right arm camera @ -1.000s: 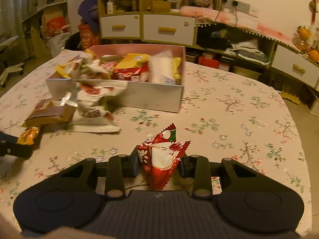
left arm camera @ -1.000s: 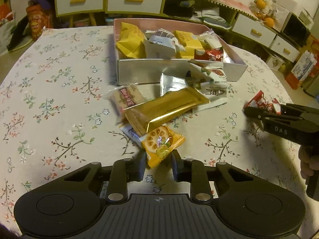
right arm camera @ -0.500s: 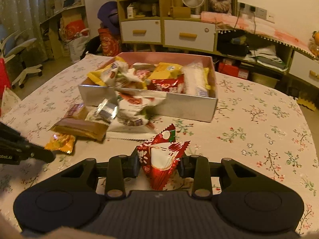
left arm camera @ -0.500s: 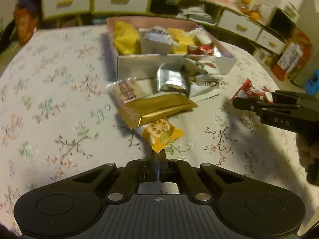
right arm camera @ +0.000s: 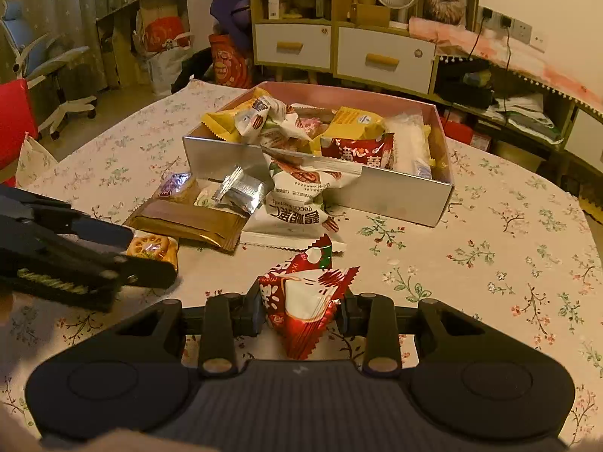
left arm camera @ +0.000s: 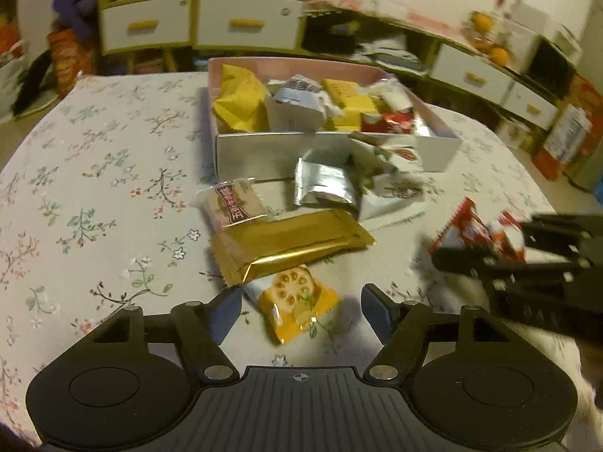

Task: Organize snacks
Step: 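Grasp the lotus biscuit pack with the left tool while the right grasps a red candy pack, then carry the biscuit pack and red pack into the pink box and open both tools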

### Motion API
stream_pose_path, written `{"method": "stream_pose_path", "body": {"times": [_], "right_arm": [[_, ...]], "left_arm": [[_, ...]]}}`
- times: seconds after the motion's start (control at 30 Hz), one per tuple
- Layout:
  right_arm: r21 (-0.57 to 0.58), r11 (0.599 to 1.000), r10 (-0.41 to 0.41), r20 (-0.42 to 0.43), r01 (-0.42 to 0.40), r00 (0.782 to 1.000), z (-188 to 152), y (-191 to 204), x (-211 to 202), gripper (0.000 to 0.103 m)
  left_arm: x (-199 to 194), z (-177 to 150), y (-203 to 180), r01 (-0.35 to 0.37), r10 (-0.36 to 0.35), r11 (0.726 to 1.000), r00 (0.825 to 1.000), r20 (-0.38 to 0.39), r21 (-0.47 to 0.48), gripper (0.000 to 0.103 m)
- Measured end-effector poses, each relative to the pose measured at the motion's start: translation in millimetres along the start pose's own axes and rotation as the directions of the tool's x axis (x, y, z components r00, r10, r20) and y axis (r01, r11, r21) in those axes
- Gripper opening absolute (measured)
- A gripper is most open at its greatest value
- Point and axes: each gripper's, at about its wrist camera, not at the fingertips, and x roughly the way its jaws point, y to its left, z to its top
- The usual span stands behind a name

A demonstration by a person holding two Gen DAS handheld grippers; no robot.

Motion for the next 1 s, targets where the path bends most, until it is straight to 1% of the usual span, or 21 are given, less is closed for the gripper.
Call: {"method": "stream_pose_path", "body": {"times": [0.07,0.1,0.13,0.17,0.2,0.23,0.3,0.4,0.5,0.67,0.87,1.0], "right_arm": [[-0.002,1.0,-0.004,-0.002,0.004,1.0,0,2,0,0.032],[-0.003,1.0,-0.006,-0.003,0.006,1.0,0,2,0,0.032],[-0.003,1.0,-0.01,-0.003,0.01,1.0,0,2,0,0.032],[-0.002,1.0,-0.013,-0.003,0.013,1.0,1,2,0,0.032],[0.0,1.0,-0.014,-0.002,0.014,1.0,0,3,0,0.032],[0.002,1.0,-0.014,-0.002,0.014,1.0,1,3,-1,0.032],[0.001,1.0,-0.015,0.0,0.015,1.0,0,4,-2,0.032],[0.0,1.0,-0.02,-0.001,0.02,1.0,0,5,-3,0.032],[0.0,1.0,-0.021,0.003,0.021,1.0,1,7,-6,0.032],[0.004,1.0,-0.019,0.014,0.019,1.0,4,10,-11,0.032],[0.004,1.0,-0.031,0.023,0.031,0.999,7,12,-15,0.032],[0.031,0.999,-0.044,0.045,0.042,0.998,13,8,-18,0.032]], "left_arm": [[5,1,-3,-0.042,0.042,0.999,0.999,0.013,0.001,0.069],[6,1,-5,-0.064,0.064,0.998,0.998,0.017,0.003,0.066],[7,2,-6,-0.077,0.077,0.997,0.997,0.018,0.003,0.065],[8,3,-7,-0.09,0.09,0.996,0.996,0.017,0.001,0.062],[8,3,-7,-0.106,0.106,0.994,0.994,0.016,0.001,0.053],[7,3,-7,-0.123,0.123,0.992,0.992,0.015,-0.001,0.049],[4,4,-1,-0.125,0.125,0.992,0.992,0.012,-0.02,0.037],[0,3,9,-0.091,0.091,0.995,0.996,-0.002,-0.047,0.036],[-5,1,13,-0.069,0.069,0.997,0.997,-0.022,-0.04,0.036],[-14,-6,21,-0.056,0.055,0.998,0.997,-0.046,-0.031,0.036],[-28,-14,38,-0.052,0.052,0.998,0.998,-0.039,-0.019,0.035],[-38,-15,51,-0.039,0.039,0.999,0.999,-0.024,-0.025,0.035]]}}
